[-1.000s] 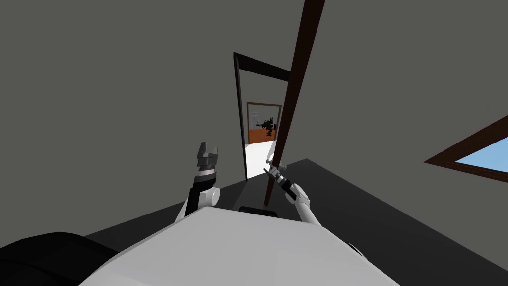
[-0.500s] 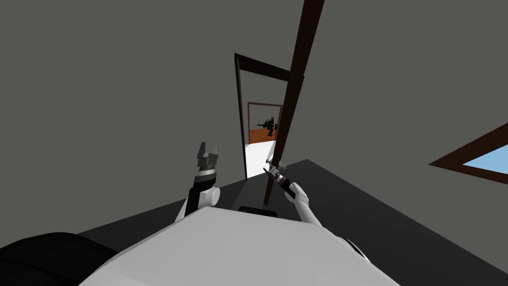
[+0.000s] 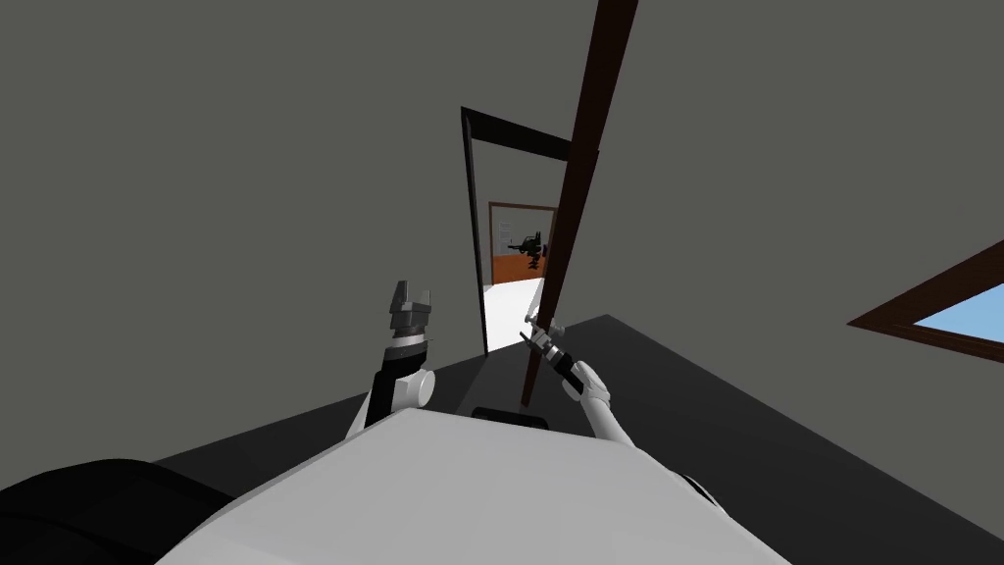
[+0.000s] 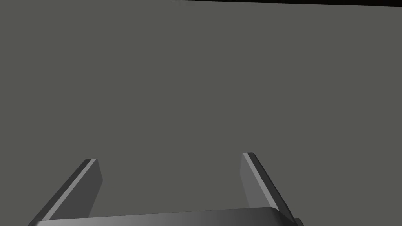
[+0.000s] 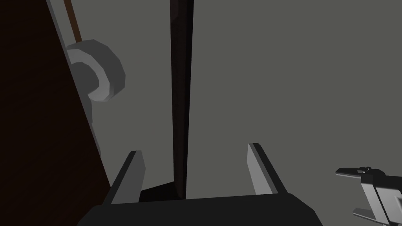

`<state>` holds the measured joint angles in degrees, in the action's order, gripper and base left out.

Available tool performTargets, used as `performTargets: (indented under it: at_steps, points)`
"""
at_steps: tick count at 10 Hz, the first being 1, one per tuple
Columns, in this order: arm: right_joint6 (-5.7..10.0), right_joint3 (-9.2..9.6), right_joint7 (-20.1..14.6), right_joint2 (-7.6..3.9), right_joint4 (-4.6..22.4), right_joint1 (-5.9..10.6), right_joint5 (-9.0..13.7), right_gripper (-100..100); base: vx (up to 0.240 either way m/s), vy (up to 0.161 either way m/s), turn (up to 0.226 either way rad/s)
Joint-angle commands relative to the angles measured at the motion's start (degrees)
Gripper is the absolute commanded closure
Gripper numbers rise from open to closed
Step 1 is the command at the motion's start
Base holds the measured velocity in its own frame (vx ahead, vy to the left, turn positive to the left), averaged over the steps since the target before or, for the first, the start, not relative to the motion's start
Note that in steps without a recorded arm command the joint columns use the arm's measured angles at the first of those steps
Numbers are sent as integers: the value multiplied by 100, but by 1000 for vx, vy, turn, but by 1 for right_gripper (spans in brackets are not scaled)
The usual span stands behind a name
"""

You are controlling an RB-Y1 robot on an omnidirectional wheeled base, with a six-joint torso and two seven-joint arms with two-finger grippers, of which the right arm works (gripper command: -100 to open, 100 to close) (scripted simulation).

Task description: Pull the door open

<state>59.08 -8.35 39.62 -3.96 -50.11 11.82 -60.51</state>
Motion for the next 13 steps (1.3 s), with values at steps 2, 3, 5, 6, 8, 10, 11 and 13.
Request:
performTargets:
  at_steps: [2, 3, 5, 6, 8, 10, 11, 13]
  points:
    - [-143, -141, 69, -131, 173, 210, 90, -100, -24, 0, 16]
    - [-143, -141, 69, -131, 173, 210, 90, -100, -21, -42, 33]
    - [-143, -141, 69, -131, 173, 210, 90, -100, 11, -26, 3]
    - [-143, -141, 69, -131, 173, 210, 90, -100, 8, 17, -7]
    - [-143, -141, 69, -131, 234, 210, 90, -100, 10, 7, -8]
    - [-143, -141, 69, -131, 173, 210, 90, -100, -9, 6, 2]
    - [-164, -117, 78, -133, 225, 259, 110, -100, -15, -63, 43]
    - [-164, -117, 78, -133, 225, 259, 110, -100, -10, -31, 21]
